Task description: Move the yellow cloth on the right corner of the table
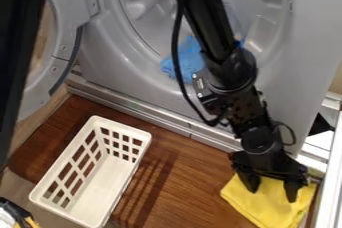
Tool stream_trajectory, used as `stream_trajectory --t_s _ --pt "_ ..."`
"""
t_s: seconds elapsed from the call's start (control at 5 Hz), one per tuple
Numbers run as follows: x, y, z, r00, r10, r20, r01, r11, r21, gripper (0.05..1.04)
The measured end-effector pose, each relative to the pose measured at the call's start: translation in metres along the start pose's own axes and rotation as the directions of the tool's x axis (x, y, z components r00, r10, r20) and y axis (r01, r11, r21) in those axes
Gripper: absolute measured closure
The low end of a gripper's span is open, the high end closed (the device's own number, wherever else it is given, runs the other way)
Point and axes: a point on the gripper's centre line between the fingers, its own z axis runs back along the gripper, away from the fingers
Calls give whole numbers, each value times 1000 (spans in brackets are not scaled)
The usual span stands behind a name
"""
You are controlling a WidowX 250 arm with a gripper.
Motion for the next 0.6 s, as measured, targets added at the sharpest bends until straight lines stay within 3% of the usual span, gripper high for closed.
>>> stream_trajectory --t_s 0.4,0.6 --pt "-8 -1 2 1000 -2 -29 2 1000 -8 85" --pt "-7 -7 22 999 -5 -51 4 1000 -27 85"
